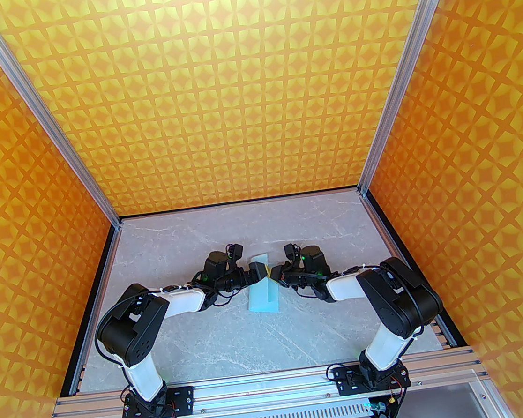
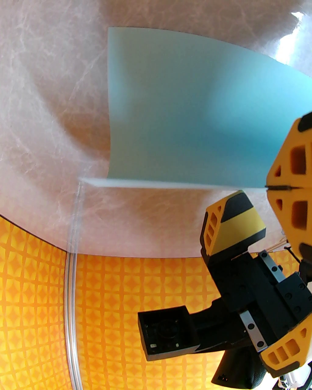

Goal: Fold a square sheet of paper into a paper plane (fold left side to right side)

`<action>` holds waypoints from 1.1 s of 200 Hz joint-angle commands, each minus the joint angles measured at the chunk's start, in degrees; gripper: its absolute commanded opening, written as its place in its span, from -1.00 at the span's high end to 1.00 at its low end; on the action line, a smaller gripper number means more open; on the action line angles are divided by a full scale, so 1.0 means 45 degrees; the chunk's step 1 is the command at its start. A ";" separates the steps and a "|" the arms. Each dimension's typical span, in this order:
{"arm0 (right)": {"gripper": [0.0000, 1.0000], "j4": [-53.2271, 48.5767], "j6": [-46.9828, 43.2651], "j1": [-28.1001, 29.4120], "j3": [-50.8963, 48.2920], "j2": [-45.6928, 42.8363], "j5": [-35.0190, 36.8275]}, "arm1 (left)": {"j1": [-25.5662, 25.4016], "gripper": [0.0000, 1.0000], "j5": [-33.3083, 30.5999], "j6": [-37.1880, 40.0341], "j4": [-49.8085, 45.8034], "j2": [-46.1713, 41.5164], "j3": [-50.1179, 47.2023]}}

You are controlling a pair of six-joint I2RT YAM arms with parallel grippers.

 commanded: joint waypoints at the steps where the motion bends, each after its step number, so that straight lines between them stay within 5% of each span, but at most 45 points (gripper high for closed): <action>1: 1.00 -0.1314 -0.0905 -0.0121 0.0309 -0.0147 0.0407 | 0.0089 -0.99 -0.0473 0.1068 -0.1847 -0.0989 0.0470; 62: 1.00 -0.2076 -0.1564 -0.0359 0.0333 -0.0055 0.0495 | 0.0228 -0.86 -0.2078 0.3078 -0.6795 -0.1470 0.1309; 125: 1.00 -0.2216 -0.1656 -0.0400 0.0272 -0.0015 0.0582 | -0.0145 -0.46 -0.1936 0.2940 -0.7629 0.0351 0.2603; 220: 1.00 -0.2954 -0.2179 -0.0631 0.0311 -0.0074 0.0810 | -0.0409 -0.34 -0.1527 0.2781 -0.7449 0.1428 0.3235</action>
